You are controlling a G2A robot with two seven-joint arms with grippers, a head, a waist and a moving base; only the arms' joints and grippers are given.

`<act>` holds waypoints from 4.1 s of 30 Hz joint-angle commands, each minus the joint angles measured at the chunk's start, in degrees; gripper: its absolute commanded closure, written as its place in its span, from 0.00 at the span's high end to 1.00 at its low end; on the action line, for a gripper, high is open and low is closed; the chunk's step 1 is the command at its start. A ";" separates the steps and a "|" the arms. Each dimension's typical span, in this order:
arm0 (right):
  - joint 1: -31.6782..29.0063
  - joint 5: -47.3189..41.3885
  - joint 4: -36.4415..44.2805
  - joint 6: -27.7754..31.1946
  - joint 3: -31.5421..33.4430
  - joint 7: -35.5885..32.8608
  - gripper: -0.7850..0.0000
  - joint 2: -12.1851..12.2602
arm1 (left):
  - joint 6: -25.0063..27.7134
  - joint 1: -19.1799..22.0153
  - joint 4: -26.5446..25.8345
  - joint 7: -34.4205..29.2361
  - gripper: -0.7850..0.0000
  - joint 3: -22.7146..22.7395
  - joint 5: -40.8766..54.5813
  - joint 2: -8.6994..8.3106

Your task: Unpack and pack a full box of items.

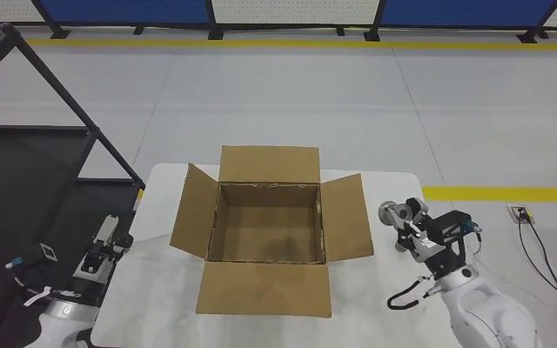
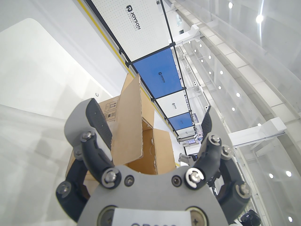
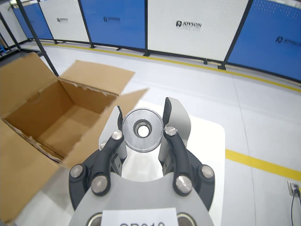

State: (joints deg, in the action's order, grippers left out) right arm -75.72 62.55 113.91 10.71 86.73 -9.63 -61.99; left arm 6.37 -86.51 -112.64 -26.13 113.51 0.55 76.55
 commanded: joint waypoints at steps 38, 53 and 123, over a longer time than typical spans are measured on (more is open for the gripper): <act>61.04 -2.17 -81.31 -10.85 -66.64 -17.68 0.00 -36.47 | 0.00 0.00 0.00 0.00 1.00 0.00 0.00 0.00; 62.97 -4.73 -93.07 -6.80 -63.94 -12.73 1.00 -41.04 | 0.00 0.00 0.00 0.00 1.00 0.00 0.00 0.00; 14.61 9.01 -39.48 16.68 15.88 -22.00 1.00 -10.68 | 0.00 0.00 0.00 0.00 1.00 0.00 0.00 0.00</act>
State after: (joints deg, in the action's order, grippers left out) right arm -61.97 70.64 76.61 26.61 102.94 -30.51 -72.87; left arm 6.37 -86.51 -112.64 -26.13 113.51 0.55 76.55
